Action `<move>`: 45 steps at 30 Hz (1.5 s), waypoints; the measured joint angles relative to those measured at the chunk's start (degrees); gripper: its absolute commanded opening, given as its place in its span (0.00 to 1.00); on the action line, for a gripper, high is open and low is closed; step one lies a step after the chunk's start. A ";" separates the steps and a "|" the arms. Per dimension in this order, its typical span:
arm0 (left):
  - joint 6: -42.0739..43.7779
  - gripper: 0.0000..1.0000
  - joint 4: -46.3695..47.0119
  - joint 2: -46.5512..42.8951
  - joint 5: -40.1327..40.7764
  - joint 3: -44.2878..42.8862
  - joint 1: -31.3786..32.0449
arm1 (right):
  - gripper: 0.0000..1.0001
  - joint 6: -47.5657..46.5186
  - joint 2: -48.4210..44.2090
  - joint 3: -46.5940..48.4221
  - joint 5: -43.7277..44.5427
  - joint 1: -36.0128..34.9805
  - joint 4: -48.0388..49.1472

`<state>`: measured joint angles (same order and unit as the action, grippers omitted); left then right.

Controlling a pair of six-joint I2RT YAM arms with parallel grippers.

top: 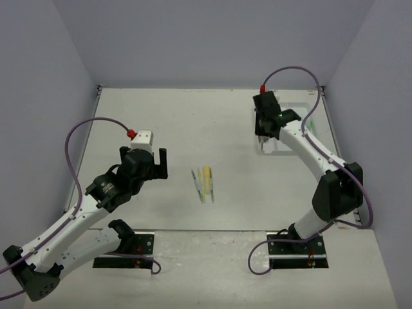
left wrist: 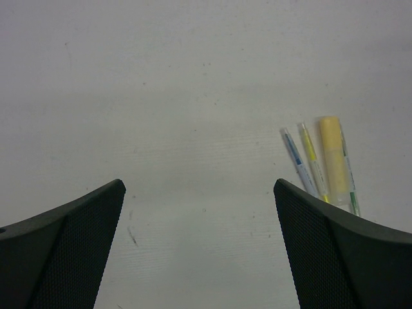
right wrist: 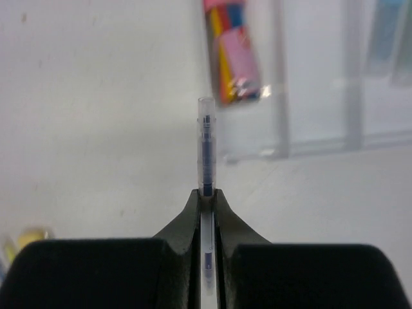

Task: Sort the stationery into containers
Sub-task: Place the pen in the storage box, then pick up the pen from the center of the board.

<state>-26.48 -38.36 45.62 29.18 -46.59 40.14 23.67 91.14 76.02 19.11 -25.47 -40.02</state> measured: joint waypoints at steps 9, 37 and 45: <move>0.00 1.00 0.03 -0.55 -0.18 0.00 0.00 | 0.02 -21.35 20.16 19.38 7.30 14.57 4.75; -20.77 0.60 9.04 39.76 -11.14 -5.89 0.15 | 0.71 -6.91 -10.25 -14.65 -12.26 8.24 9.45; -25.04 0.50 11.48 47.56 -11.39 -9.24 1.08 | 0.71 -3.78 -11.64 -23.34 -16.46 6.73 11.42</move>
<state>-51.52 -26.88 93.18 17.79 -55.82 41.22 19.89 79.50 52.68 2.65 -18.74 -28.60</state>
